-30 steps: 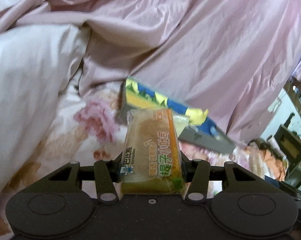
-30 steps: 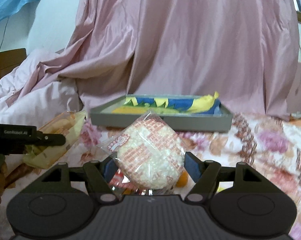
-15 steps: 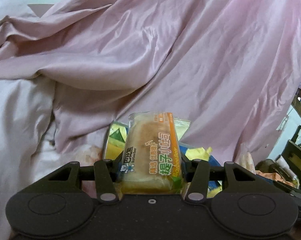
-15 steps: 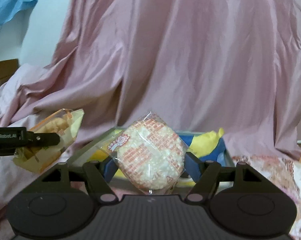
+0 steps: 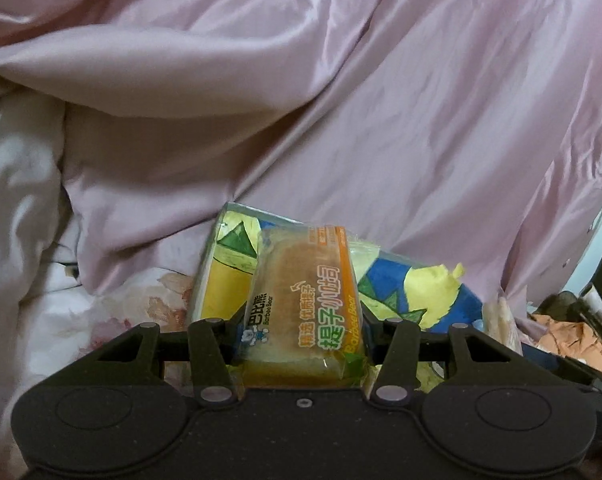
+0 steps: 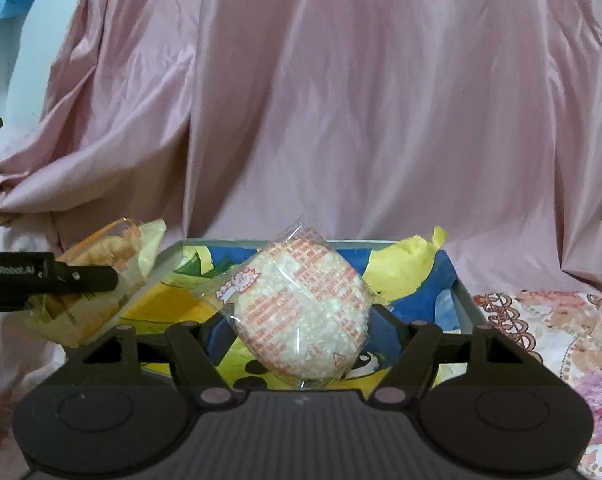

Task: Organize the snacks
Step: 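Lower both packs into the grey tray and open both tools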

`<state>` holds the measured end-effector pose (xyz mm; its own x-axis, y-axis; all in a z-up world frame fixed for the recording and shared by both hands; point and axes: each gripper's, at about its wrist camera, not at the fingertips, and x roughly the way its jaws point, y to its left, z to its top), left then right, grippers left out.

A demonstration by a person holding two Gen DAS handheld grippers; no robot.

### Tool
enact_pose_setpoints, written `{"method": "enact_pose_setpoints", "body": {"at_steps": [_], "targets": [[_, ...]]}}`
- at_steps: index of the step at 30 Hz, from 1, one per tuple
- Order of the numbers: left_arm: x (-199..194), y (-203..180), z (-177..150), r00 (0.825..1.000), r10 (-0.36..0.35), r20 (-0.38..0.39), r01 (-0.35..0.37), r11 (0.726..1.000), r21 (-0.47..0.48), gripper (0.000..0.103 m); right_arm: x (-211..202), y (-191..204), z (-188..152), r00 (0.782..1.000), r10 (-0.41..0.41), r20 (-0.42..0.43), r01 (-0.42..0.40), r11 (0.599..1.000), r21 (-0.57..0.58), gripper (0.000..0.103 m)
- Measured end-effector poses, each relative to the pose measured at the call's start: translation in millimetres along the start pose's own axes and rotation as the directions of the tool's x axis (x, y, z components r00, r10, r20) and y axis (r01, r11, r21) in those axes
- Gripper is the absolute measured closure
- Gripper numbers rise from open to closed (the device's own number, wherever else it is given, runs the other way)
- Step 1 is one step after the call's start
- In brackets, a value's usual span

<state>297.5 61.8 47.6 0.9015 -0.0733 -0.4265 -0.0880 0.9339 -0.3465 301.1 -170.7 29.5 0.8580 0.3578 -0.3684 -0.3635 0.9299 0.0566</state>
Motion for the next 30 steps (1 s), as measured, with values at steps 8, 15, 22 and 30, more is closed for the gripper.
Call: {"method": "enact_pose_setpoints", "body": {"at_steps": [8, 15, 22, 30], "targets": [[15, -6, -1, 1.0, 0.009, 0.001, -0.009, 1.0, 0.026, 0.05, 20, 5, -4, 1.0, 0.0, -0.024, 0.0, 1.0, -0.022, 0.028], [6, -7, -3, 1.0, 0.0, 0.031, -0.001, 0.999, 0.042, 0.016, 12, 9, -9, 1.0, 0.004, -0.01, -0.005, 0.999, -0.038, 0.01], [-28, -13, -10, 0.994, -0.025, 0.105, 0.017, 0.997, 0.074, 0.001, -19, 11, -10, 0.998, -0.022, 0.059, 0.024, 0.999, -0.031, 0.0], [-76, -11, -27, 0.987, -0.019, 0.157, 0.001, 0.993, 0.115, 0.001, -66, 28, -23, 0.99, -0.048, 0.135, 0.051, 0.998, -0.022, 0.0]]}}
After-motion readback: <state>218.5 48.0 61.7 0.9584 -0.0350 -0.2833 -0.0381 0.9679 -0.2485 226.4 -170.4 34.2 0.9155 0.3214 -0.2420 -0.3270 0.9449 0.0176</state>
